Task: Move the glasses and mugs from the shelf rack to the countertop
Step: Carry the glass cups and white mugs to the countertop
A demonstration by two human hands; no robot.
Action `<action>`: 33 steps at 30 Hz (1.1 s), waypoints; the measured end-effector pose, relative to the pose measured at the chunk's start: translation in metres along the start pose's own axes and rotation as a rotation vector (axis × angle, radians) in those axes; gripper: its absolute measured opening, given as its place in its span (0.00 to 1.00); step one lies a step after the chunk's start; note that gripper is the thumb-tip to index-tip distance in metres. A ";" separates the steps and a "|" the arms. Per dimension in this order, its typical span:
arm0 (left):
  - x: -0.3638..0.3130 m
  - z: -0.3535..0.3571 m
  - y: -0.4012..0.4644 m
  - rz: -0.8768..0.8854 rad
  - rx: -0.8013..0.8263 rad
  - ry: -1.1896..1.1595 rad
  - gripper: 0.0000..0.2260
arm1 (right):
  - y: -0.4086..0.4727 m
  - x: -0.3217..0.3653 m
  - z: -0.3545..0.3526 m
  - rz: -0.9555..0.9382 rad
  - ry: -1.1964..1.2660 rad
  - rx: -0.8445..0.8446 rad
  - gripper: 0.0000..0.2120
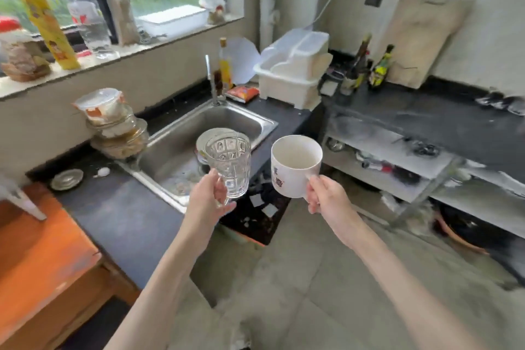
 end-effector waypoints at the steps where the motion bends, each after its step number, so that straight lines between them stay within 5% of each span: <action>1: 0.005 0.029 0.000 -0.019 0.050 0.019 0.20 | 0.005 -0.005 -0.026 0.006 0.002 -0.052 0.16; 15: 0.067 0.421 0.039 -0.025 0.565 0.241 0.16 | 0.118 -0.060 -0.333 0.124 0.049 -0.564 0.15; 33: 0.172 0.770 0.082 -0.174 0.690 0.359 0.14 | 0.278 -0.130 -0.626 0.190 0.159 -0.768 0.14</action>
Point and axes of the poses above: each hand's wrist, its own y-axis towards the middle knuckle, its own z-axis out of the palm, x = y × z, the point moved 9 cm from there along y, towards the middle knuckle, and after that the axes turned 8 degrees about -x, right-handed, at the moved point
